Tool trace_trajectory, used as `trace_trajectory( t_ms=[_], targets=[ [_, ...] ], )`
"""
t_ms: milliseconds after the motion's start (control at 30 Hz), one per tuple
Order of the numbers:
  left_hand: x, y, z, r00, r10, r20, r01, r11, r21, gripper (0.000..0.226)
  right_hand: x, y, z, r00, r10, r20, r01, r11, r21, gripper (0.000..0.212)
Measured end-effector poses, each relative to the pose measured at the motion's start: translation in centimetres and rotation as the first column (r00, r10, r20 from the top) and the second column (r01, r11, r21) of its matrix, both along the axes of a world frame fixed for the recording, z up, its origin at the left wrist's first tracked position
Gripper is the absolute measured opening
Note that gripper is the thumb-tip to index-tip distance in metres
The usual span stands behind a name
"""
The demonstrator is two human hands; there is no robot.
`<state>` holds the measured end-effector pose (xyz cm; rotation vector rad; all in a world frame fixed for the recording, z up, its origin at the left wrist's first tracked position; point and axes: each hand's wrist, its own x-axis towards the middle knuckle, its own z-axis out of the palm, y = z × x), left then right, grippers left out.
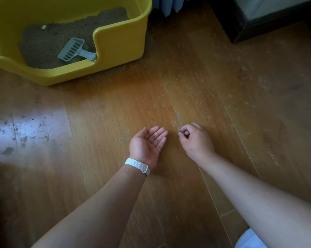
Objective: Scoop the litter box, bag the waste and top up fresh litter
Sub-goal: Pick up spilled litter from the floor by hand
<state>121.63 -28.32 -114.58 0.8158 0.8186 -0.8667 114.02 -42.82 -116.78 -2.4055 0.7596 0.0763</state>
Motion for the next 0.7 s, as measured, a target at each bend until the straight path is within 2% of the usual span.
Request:
trace_trajectory(
  t_ms=[300,433,567,700],
  targets=[
    [0.2,-0.3,-0.3,1.0,0.005,0.001,-0.005,1.0,0.004,0.041,0.3,-0.2,-0.6,0.997,0.074,0.013,-0.073,0.996,-0.045,0.012],
    [0.1,-0.4,-0.4,1.0,0.001,0.006,-0.001,1.0,0.005,0.041,0.4,-0.1,-0.3,0.999,0.033,-0.007,-0.033,0.999,-0.012,0.011],
    [0.1,-0.7,-0.5,1.0,-0.003,0.007,0.003,1.0,-0.021,0.041,1.0,1.3,1.2,0.994,-0.017,0.106,0.007,0.996,0.091,0.011],
    [0.4,-1.1,-0.5,0.999,0.03,0.018,-0.029,0.999,-0.041,0.039,2.5,3.9,2.8,0.97,0.005,0.243,-0.041,0.989,0.145,0.008]
  ],
)
